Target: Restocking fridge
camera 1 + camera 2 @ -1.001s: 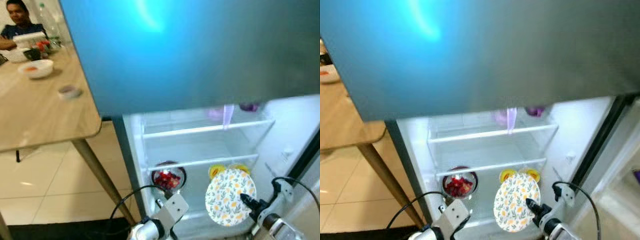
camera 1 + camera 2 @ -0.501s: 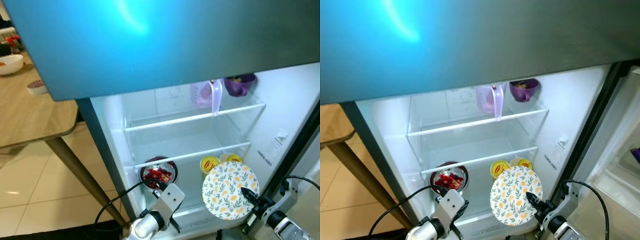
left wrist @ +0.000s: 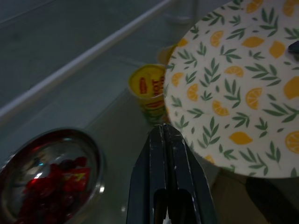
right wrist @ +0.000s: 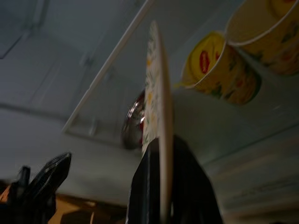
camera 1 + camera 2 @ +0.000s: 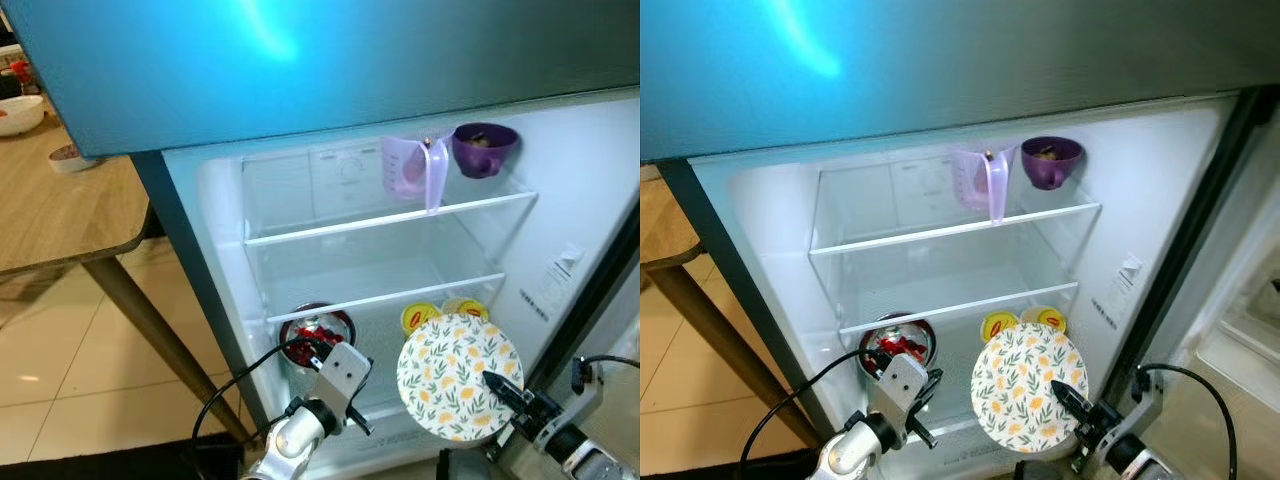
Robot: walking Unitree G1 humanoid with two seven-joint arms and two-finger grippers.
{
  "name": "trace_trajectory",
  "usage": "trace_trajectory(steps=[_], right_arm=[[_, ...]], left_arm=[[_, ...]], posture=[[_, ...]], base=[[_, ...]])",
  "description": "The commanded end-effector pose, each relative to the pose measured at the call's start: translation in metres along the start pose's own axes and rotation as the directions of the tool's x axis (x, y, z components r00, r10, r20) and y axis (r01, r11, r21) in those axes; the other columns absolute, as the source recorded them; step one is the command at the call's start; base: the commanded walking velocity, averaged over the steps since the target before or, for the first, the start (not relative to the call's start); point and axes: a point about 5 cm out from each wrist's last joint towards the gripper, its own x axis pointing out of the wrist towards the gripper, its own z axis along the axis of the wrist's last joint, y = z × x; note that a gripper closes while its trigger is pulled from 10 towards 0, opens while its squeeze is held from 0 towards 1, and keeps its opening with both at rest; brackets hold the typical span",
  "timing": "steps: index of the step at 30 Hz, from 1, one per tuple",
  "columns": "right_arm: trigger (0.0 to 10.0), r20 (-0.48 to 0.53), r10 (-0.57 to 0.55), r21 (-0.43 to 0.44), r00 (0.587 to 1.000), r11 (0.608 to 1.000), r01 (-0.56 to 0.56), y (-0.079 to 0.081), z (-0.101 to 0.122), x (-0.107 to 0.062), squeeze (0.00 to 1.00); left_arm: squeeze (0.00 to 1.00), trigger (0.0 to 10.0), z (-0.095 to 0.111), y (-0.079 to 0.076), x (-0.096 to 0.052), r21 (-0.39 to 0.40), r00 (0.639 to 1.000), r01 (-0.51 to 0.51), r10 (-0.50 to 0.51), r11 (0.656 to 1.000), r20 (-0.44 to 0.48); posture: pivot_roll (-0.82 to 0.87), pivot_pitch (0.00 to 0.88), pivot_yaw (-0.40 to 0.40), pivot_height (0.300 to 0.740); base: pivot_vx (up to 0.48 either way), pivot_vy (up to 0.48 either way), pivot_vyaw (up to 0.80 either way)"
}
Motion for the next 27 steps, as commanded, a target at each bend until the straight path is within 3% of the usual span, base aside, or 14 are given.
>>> trace_trajectory(steps=[1,11,20,27], right_arm=[[10.0,0.019,0.029,-0.009,0.999,1.000,-0.029,0.000,0.007,-0.005,0.00],[10.0,0.059,0.146,-0.001,0.988,0.989,-0.146,0.005,0.015,-0.011,0.00],[10.0,0.102,0.210,-0.019,0.972,0.978,-0.209,0.012,0.031,-0.006,0.00],[10.0,0.040,0.292,-0.043,0.956,0.956,-0.290,0.022,0.032,0.000,0.00]], left_arm=[[0.00,10.0,-0.001,-0.012,0.001,-0.014,0.999,0.042,-0.042,0.999,0.006],[0.00,10.0,0.002,-0.031,0.003,-0.025,0.995,0.097,-0.096,0.995,0.036],[0.00,10.0,0.016,-0.027,0.009,-0.012,0.992,0.056,-0.055,0.998,0.110],[0.00,10.0,0.031,-0.014,0.014,-0.003,0.983,-0.021,0.022,1.000,0.181]], posture=[[-0.09,0.000,0.036,0.466],[-0.09,0.000,0.041,0.466],[-0.09,0.000,0.043,0.466],[-0.09,0.000,0.043,0.446]], base=[[0.000,0.000,0.00],[0.000,0.000,0.00],[0.000,0.000,0.00],[0.000,0.000,0.00]])
